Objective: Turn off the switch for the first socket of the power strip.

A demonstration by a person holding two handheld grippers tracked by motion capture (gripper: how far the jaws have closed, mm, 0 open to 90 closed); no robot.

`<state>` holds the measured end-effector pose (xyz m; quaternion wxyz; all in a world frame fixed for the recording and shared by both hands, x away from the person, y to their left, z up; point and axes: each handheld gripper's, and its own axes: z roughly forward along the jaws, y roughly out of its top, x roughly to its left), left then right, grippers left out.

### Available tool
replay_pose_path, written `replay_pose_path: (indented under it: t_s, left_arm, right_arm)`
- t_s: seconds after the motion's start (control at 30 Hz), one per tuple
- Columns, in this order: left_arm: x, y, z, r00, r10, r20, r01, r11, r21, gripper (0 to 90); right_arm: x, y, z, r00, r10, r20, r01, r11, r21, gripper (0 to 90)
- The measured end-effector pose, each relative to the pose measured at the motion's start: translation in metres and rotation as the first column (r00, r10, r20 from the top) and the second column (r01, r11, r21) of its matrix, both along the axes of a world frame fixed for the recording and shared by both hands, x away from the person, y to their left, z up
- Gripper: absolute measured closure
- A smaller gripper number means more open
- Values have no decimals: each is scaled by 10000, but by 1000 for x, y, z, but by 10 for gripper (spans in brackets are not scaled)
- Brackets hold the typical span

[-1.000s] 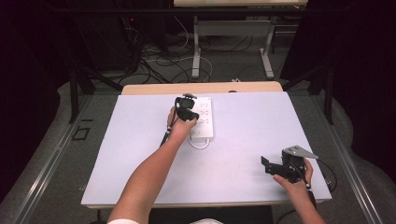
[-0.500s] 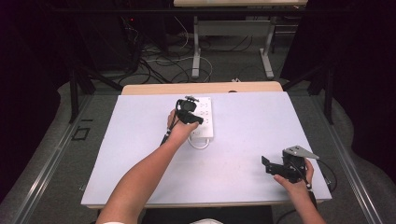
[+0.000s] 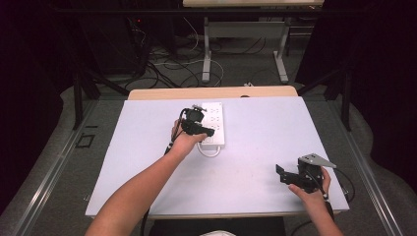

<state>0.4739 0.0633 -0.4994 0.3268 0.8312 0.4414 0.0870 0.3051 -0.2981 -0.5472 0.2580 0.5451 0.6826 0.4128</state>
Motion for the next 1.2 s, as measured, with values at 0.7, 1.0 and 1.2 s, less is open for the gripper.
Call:
replay_pose_path:
  t_s: [0.7,1.0,1.2]
  left_arm:
    - [-49,46,3,9973,738,18,-729,9880,-1365,109]
    - [-72,69,14,9964,830,176,-787,9818,-1726,4]
    - [-86,94,22,9899,1334,473,-1212,9717,-2028,5]
  right_arm:
    - [1,0,0,10000,25,9,-25,10000,8,107]
    - [-1,5,2,10000,63,-68,-63,10000,-72,107]
    - [0,3,0,9999,63,-83,-63,9999,-95,107]
